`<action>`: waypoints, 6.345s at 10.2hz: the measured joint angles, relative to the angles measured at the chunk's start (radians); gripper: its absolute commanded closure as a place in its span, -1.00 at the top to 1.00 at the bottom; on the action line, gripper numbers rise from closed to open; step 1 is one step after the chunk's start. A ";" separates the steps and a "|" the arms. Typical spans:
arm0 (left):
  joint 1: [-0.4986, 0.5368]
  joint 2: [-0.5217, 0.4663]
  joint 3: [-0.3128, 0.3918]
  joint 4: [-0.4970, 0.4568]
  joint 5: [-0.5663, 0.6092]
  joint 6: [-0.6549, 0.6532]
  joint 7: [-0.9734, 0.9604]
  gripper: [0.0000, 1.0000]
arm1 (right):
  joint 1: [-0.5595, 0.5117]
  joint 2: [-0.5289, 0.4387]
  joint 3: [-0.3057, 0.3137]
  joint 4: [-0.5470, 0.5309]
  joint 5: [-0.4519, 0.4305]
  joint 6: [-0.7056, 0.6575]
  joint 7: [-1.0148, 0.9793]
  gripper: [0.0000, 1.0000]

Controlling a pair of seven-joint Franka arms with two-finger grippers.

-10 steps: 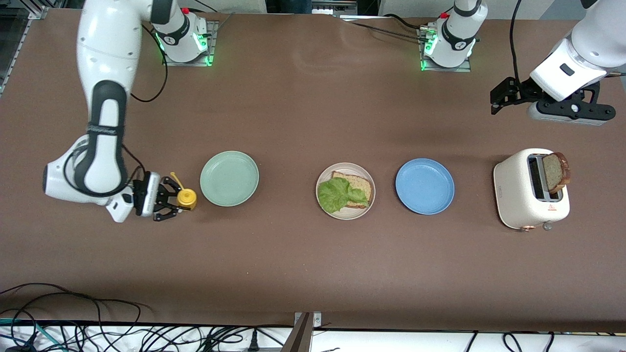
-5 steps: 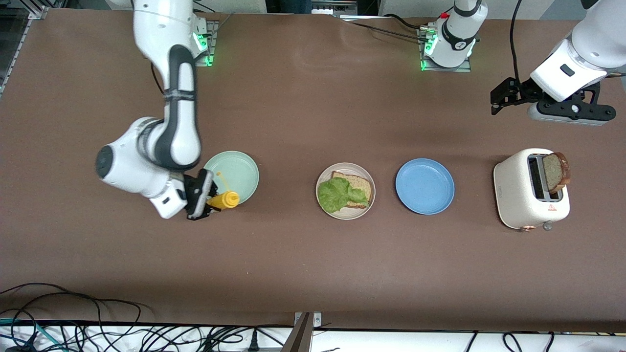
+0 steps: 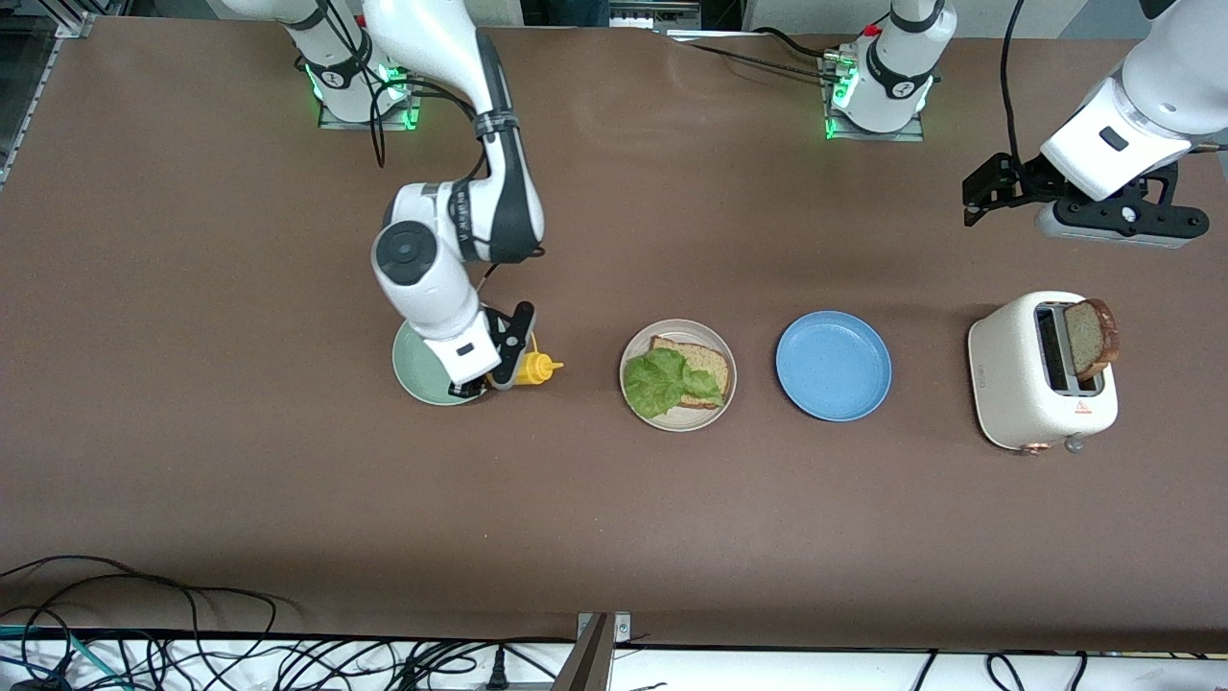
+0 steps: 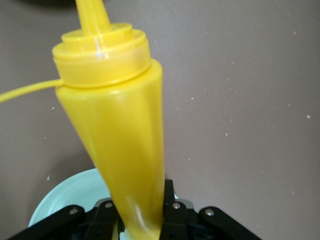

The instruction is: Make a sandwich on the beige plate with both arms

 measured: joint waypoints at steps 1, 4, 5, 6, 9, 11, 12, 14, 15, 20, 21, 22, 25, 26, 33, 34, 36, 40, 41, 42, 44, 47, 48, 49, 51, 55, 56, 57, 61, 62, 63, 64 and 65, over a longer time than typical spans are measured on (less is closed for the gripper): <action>0.000 0.000 0.000 0.000 0.000 0.000 0.000 1.00 | 0.023 0.003 0.000 0.000 -0.056 0.002 0.077 -1.00; 0.000 0.001 0.001 0.001 0.000 0.000 0.000 1.00 | 0.095 0.026 0.011 0.019 -0.263 0.010 0.343 -1.00; 0.001 0.001 0.002 0.001 0.000 0.000 0.000 1.00 | 0.114 0.046 0.023 0.044 -0.320 0.010 0.412 -1.00; 0.004 0.001 0.004 0.001 0.000 -0.003 0.000 1.00 | 0.124 0.071 0.036 0.069 -0.366 0.010 0.452 -1.00; 0.026 0.001 0.007 0.001 0.000 -0.035 0.000 1.00 | 0.126 0.143 0.066 0.131 -0.534 0.012 0.486 -1.00; 0.054 0.001 0.010 0.001 0.000 -0.040 0.000 1.00 | 0.136 0.164 0.098 0.146 -0.649 0.012 0.582 -1.00; 0.069 0.001 0.011 0.001 0.001 -0.040 0.000 1.00 | 0.150 0.170 0.106 0.147 -0.700 0.012 0.656 -1.00; 0.107 0.005 0.012 0.001 0.008 -0.042 0.011 1.00 | 0.170 0.179 0.126 0.148 -0.792 0.011 0.793 -1.00; 0.133 0.010 0.013 0.001 0.011 -0.042 0.037 1.00 | 0.174 0.179 0.133 0.148 -0.812 0.010 0.824 -1.00; 0.272 0.060 0.014 0.001 0.014 -0.042 0.183 1.00 | 0.170 0.179 0.127 0.153 -0.818 0.007 0.823 -1.00; 0.310 0.089 0.015 0.000 0.014 -0.034 0.203 1.00 | 0.167 0.174 0.109 0.160 -0.809 -0.007 0.794 -1.00; 0.340 0.119 0.016 0.000 0.014 -0.014 0.219 1.00 | 0.162 0.167 0.086 0.164 -0.781 -0.022 0.745 -1.00; 0.353 0.204 0.011 -0.001 0.095 0.049 0.223 1.00 | 0.095 0.096 0.008 0.161 -0.614 -0.075 0.490 -1.00; 0.353 0.226 0.010 -0.003 0.100 0.065 0.223 1.00 | 0.060 0.054 -0.016 0.147 -0.564 -0.084 0.407 -1.00; 0.384 0.288 0.012 -0.160 0.105 0.301 0.223 0.52 | -0.123 -0.213 -0.140 -0.092 -0.235 -0.099 -0.164 -1.00; 0.396 0.302 0.013 -0.165 0.105 0.310 0.224 0.21 | -0.157 -0.230 -0.141 -0.129 -0.158 -0.099 -0.254 -1.00; 0.401 0.319 0.011 -0.165 0.106 0.335 0.225 -0.69 | -0.247 -0.240 -0.141 -0.198 0.026 -0.107 -0.468 -1.00; 0.400 0.324 0.002 -0.157 0.146 0.355 0.238 -1.00 | -0.482 -0.236 -0.135 -0.271 0.330 -0.353 -0.764 -1.00; 0.400 0.323 0.000 -0.149 0.171 0.355 0.257 -1.00 | -0.533 -0.236 -0.129 -0.271 0.356 -0.411 -0.780 -1.00; 0.400 0.322 -0.001 -0.132 0.182 0.354 0.283 -1.00 | -0.574 -0.235 -0.115 -0.271 0.387 -0.458 -0.798 -1.00; 0.399 0.315 -0.005 -0.075 0.185 0.310 0.333 -1.00 | -0.667 -0.225 -0.056 -0.274 0.458 -0.523 -0.879 -1.00; 0.395 0.292 -0.102 0.081 0.185 0.105 0.342 -1.00 | -0.856 -0.159 0.103 -0.274 0.566 -0.574 -1.061 -1.00; 0.391 0.287 -0.151 0.125 0.185 0.055 0.341 -1.00 | -0.890 -0.148 0.141 -0.272 0.579 -0.574 -1.091 -1.00; 0.387 0.285 -0.198 0.152 0.185 0.028 0.341 -1.00 | -0.905 -0.141 0.162 -0.270 0.590 -0.575 -1.123 -1.00; 0.377 0.289 -0.298 0.158 0.184 0.017 0.340 -1.00 | -0.920 -0.118 0.178 -0.268 0.629 -0.577 -1.194 -1.00; 0.276 0.347 -0.363 0.153 -0.067 0.014 0.194 -1.00 | -0.951 -0.091 0.192 -0.265 0.643 -0.615 -1.234 -0.92; 0.240 0.370 -0.364 0.153 -0.130 0.015 0.153 -1.00 | -0.965 -0.086 0.197 -0.265 0.643 -0.620 -1.238 -0.92; 0.205 0.396 -0.365 0.152 -0.192 0.015 0.123 -1.00 | -0.979 -0.082 0.209 -0.264 0.646 -0.624 -1.242 -0.90; 0.164 0.572 -0.363 0.152 -0.467 0.132 0.105 -1.00 | -0.990 -0.060 0.236 -0.260 0.676 -0.625 -1.257 -0.08; 0.152 0.613 -0.364 0.153 -0.527 0.193 0.107 -1.00 | -0.991 -0.058 0.237 -0.259 0.679 -0.625 -1.262 0.21; 0.130 0.647 -0.365 0.154 -0.584 0.263 0.107 -1.00 | -0.992 -0.058 0.237 -0.258 0.680 -0.625 -1.263 0.24; 0.115 0.671 -0.365 0.156 -0.622 0.312 0.107 -1.00 | -0.993 -0.057 0.237 -0.258 0.680 -0.626 -1.263 0.24; 0.110 0.693 -0.365 0.165 -0.644 0.331 0.126 -1.00 | -0.996 -0.057 0.237 -0.257 0.680 -0.627 -1.263 0.24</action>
